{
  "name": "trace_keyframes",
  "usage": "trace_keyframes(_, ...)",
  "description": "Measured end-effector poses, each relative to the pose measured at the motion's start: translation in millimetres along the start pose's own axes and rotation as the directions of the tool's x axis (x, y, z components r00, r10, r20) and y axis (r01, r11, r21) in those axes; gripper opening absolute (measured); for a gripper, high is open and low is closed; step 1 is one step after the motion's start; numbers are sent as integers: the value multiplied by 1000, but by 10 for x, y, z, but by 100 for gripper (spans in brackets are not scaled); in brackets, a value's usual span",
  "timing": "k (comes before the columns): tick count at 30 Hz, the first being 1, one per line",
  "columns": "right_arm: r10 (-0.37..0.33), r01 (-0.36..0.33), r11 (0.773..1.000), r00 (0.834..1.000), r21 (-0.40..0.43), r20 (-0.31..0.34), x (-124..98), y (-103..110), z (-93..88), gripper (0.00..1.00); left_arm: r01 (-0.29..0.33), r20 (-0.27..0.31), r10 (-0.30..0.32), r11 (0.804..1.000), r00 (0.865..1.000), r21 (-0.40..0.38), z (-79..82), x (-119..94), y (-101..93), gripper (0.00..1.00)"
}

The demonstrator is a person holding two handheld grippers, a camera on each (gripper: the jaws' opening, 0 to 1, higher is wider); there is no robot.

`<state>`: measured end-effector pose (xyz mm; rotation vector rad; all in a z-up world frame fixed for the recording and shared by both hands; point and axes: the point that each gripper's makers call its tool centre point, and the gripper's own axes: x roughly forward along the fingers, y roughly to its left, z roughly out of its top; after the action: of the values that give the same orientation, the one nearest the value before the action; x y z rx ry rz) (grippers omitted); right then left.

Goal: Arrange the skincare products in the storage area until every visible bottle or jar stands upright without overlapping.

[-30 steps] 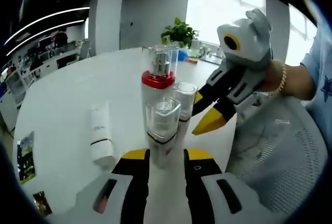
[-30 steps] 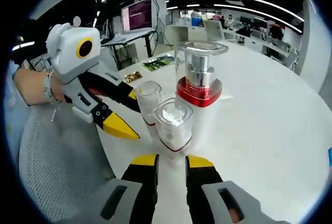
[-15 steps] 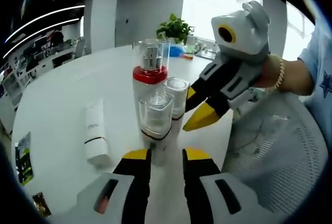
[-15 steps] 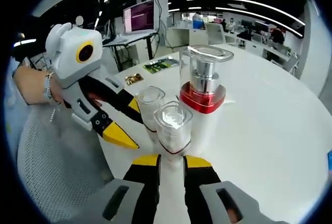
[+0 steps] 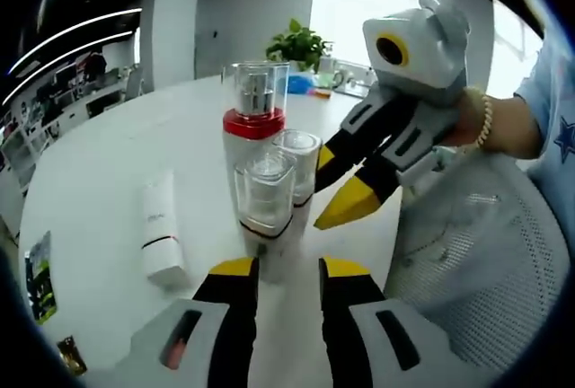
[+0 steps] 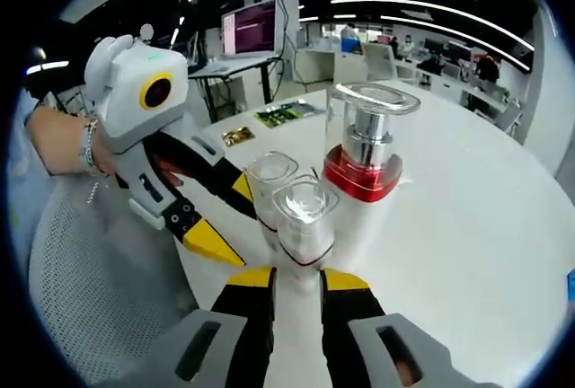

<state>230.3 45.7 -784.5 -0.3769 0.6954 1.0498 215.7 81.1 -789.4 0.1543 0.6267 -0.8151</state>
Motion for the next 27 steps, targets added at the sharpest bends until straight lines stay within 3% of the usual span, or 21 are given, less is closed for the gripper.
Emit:
trace_keyframes(5, -18, 19, 1000, 999, 19, -50, 2, -63, -108, 14, -26, 11, 26, 999, 1000, -36, 28, -59, 87, 26)
trace_keyframes(12, -62, 65, 998, 993, 25, -103, -4, -160, -219, 15, -110, -60, 102, 985, 993, -133, -114, -170, 306, 28)
trace_keyframes(15, -72, 76, 997, 991, 31, -114, -4, -186, -246, 15, -156, -82, 142, 968, 986, -195, -172, -184, 411, 27)
trace_keyframes(18, -82, 89, 995, 986, 44, -142, -6, -214, -304, 15, -205, -114, 185, 958, 976, -200, -242, -191, 503, 26)
trace_keyframes(23, -100, 106, 994, 983, 31, -152, -18, -234, -318, 15, -252, -116, 231, 940, 966, -231, -267, -220, 620, 25)
trace_keyframes(25, -104, 111, 993, 981, 33, -166, -20, -241, -344, 15, -276, -173, 240, 932, 955, -234, -377, -215, 662, 26)
trace_keyframes(27, -113, 123, 992, 976, 41, -183, -30, -260, -378, 15, -303, -189, 266, 931, 945, -203, -402, -222, 731, 26)
